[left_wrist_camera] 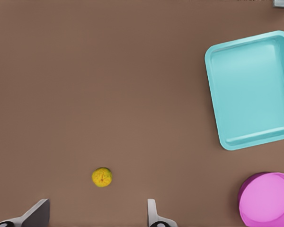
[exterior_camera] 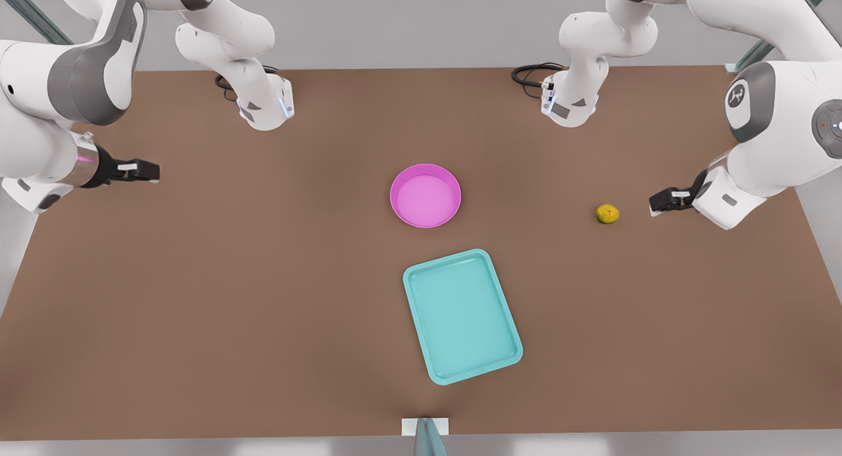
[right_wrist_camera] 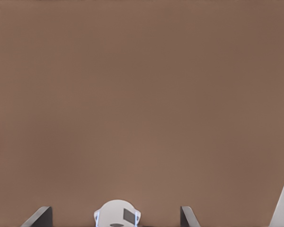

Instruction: Place the orange on the plate with the left arm and the plate on the tray with the right arm

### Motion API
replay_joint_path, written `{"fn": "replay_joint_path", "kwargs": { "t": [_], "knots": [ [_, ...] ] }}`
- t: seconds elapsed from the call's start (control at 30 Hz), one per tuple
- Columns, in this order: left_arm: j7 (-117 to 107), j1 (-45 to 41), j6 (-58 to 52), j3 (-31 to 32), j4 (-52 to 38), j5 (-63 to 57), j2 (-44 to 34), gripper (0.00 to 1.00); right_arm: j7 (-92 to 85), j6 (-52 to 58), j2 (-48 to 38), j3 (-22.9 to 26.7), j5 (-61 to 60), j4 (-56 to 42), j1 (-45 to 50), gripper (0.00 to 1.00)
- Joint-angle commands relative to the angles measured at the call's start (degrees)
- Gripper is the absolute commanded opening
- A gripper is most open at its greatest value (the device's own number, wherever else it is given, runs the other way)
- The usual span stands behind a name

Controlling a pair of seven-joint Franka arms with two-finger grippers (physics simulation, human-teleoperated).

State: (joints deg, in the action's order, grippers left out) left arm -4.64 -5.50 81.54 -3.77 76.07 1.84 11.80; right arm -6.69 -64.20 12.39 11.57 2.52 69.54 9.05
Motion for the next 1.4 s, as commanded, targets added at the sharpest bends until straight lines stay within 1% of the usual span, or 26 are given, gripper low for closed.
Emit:
{"fn": "replay_joint_path", "kwargs": {
  "t": [0.0, 0.03, 0.07, 0.13, 0.17, 0.23, 0.3, 0.4, 0.47, 0.53, 0.6, 0.63, 1.0, 1.2, 1.37],
  "knots": [
    [-4.4, 0.0, 0.2, 0.0, 0.2, 0.1, -0.1, 1.0, -2.7, -2.5, 0.2, 0.0, 0.2, 0.0, 0.0, 1.0],
    [-4.9, 0.0, 0.4, 0.0, 2.4, 0.1, 0.0, 1.0, -2.7, -2.5, 0.3, 0.0, 0.2, 0.1, 0.0, 1.0],
    [-4.9, -0.1, 2.8, 0.0, 10.9, 0.5, -0.1, 1.0, -2.9, -2.9, 0.3, 0.0, 0.2, 0.2, 0.0, 1.0],
    [-4.1, 0.0, 13.3, -0.1, 24.5, 0.1, 1.1, 1.0, -3.0, -3.0, 0.4, 0.0, 0.2, 0.5, 0.0, 1.0],
    [-3.9, 0.0, 23.4, -0.4, 32.6, -0.3, 1.1, 1.0, -3.0, -3.0, 0.4, 0.0, 0.2, 0.8, 0.0, 1.0],
    [4.6, 0.0, 28.0, -3.9, 38.4, -0.3, 1.1, 1.0, -3.1, -3.0, 0.3, 0.0, 0.2, 1.5, 0.0, 1.0],
    [4.6, 0.0, 39.3, -3.9, 45.9, -0.3, 1.1, 1.0, -3.1, -3.0, 0.4, 0.0, 0.2, 1.7, 0.0, 1.0],
    [4.7, 0.0, 47.0, -4.0, 51.2, -0.4, 1.9, 1.0, -3.0, -3.0, 0.4, 0.0, 0.2, 2.0, 0.0, 1.0],
    [4.7, 0.0, 47.0, -4.0, 51.7, -0.4, 2.0, 1.0, -2.8, -3.0, 0.4, 0.0, 0.2, 2.8, 0.0, 1.0],
    [4.8, 0.0, 48.7, -4.2, 54.2, -0.9, 2.1, 1.0, -2.8, -3.0, 0.4, 0.0, 0.2, 3.1, -0.1, 1.0],
    [10.2, 0.1, 48.1, -8.1, 54.1, -0.9, 2.3, 1.0, -2.7, -3.5, 0.8, 0.0, 0.2, 3.1, -0.1, 1.0],
    [10.4, 0.1, 48.4, -8.3, 54.2, -0.9, 2.9, 1.0, -2.8, -3.5, 0.9, 0.0, 0.2, 3.1, -0.1, 1.0],
    [9.7, 0.0, 47.1, -7.9, 57.4, -0.8, 3.1, 1.0, -2.7, -4.1, 1.1, 0.0, 0.3, 4.5, -0.1, 1.0],
    [9.8, -0.2, 48.5, -7.8, 57.3, -0.7, 6.6, 1.0, -2.6, -5.4, 1.0, 0.0, 0.2, 5.6, 0.0, 1.0],
    [9.9, -0.2, 48.5, -7.8, 57.5, -0.8, 7.4, 1.0, -2.6, -5.4, 0.8, 0.0, 0.2, 6.5, -0.1, 1.0]
  ]
}}
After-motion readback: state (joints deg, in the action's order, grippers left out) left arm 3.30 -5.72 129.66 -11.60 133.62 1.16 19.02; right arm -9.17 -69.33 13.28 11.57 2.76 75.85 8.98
